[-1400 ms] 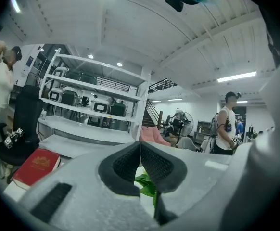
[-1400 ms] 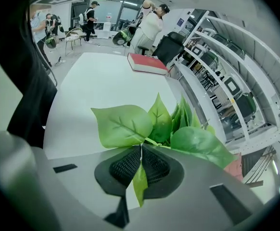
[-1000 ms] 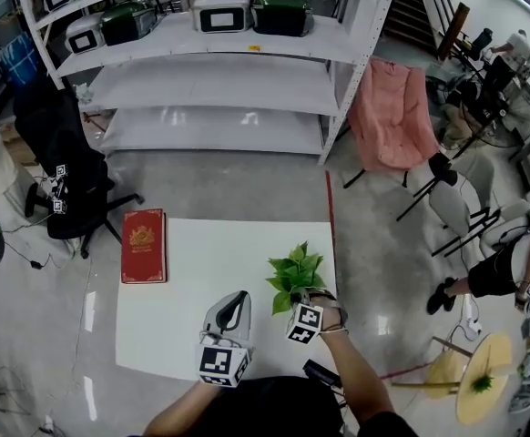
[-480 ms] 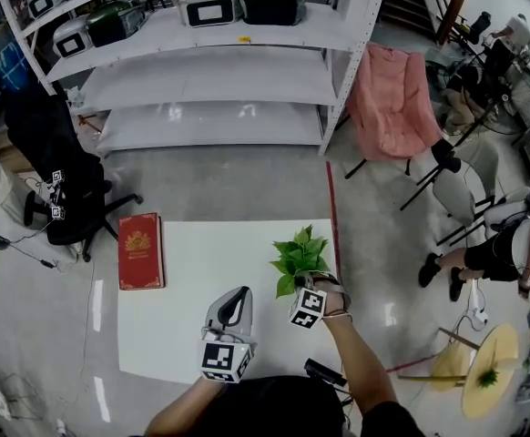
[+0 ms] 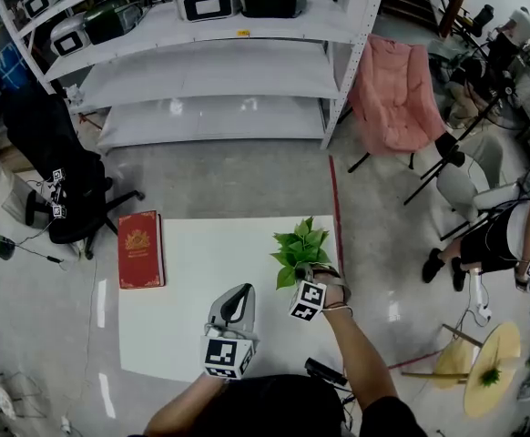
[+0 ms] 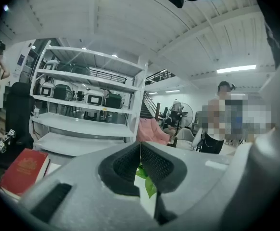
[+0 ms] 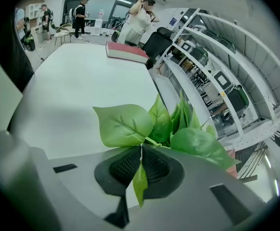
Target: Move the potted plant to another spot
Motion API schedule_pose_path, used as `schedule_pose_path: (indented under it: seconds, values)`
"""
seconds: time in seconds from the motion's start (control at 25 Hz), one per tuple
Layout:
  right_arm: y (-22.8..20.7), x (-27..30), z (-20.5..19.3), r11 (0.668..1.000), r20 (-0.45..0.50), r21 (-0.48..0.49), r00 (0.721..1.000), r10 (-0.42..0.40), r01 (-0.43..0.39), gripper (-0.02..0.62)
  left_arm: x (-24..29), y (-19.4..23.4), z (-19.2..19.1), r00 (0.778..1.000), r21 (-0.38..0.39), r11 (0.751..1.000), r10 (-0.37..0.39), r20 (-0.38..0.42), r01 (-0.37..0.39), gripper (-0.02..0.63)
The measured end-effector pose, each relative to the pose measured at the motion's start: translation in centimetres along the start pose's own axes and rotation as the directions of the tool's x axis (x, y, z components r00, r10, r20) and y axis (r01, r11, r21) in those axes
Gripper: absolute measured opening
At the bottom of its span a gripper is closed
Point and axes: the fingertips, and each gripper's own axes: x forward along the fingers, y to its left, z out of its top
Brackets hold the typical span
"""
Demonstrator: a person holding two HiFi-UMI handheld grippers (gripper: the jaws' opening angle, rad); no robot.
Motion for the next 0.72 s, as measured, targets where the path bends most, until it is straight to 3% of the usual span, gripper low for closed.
schedule_pose_path:
  seconds: [0.72]
  values:
    - [0.61,0.03,0.35,0.999,0.018,0.046,1.0,-0.008,0.007,0.014,-0.82,-0.04,-0.74,1.0,-0.016,1.0,0.02,-0.014,-0.02,0.018]
